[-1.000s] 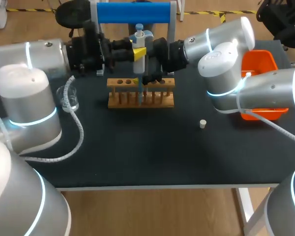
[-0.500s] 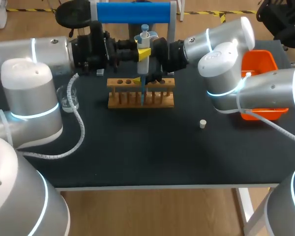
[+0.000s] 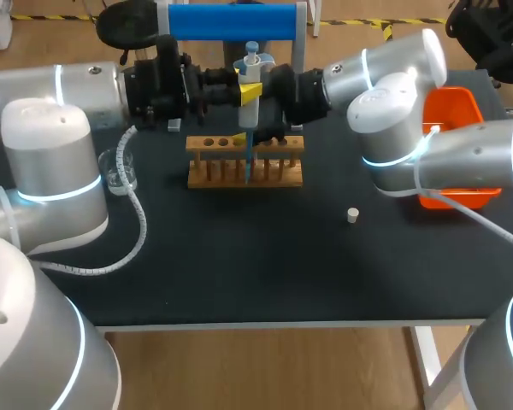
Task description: Invert the test tube, pick up the pipette, mount the tip to pipette, aspirate from beaker and dispense into the tube, eject the tip, return the pipette, and cap with the stopper.
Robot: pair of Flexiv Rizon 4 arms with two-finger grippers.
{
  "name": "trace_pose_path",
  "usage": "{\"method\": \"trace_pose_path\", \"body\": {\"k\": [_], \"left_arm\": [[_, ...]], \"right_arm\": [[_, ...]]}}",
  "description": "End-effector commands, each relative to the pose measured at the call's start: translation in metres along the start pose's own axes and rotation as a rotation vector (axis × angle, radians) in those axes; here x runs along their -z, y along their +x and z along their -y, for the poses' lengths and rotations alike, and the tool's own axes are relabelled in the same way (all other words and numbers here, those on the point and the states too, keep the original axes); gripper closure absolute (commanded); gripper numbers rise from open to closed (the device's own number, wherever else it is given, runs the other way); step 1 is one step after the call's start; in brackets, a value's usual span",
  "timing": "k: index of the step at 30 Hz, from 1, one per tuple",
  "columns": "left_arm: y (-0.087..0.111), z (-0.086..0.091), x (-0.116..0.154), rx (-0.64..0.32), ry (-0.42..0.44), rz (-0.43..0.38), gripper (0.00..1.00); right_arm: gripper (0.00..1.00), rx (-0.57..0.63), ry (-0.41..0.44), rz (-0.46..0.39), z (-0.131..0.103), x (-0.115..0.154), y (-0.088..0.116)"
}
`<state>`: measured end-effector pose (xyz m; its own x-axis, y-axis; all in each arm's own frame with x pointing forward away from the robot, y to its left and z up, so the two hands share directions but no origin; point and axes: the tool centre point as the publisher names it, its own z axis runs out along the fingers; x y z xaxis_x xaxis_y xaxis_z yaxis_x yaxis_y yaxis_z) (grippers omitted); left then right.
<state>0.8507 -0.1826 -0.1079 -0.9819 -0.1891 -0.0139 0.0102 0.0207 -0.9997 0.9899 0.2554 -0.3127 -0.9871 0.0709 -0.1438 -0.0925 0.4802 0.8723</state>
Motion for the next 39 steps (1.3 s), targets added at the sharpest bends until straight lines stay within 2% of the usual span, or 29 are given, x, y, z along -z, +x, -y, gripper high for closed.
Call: {"method": "trace_pose_path", "body": {"k": [1,14,24,29,39], "left_arm": [[0.000,0.000,0.000,-0.001,0.002,-0.001,1.00],[0.000,0.000,0.000,-0.001,0.002,-0.001,1.00],[0.000,0.000,0.000,-0.001,0.002,-0.001,1.00],[0.000,0.000,0.000,-0.001,0.002,-0.001,1.00],[0.000,0.000,0.000,-0.001,0.002,-0.001,1.00]], "right_arm": [[0.00,-0.003,-0.011,0.003,0.002,0.019,0.003],[0.00,-0.020,-0.038,0.012,0.013,0.059,0.006],[0.00,-0.010,-0.105,0.028,0.003,0.095,0.017],[0.00,-0.019,-0.153,0.042,-0.008,0.119,0.027],[0.00,-0.015,-0.263,0.049,-0.046,0.159,0.060]]}}
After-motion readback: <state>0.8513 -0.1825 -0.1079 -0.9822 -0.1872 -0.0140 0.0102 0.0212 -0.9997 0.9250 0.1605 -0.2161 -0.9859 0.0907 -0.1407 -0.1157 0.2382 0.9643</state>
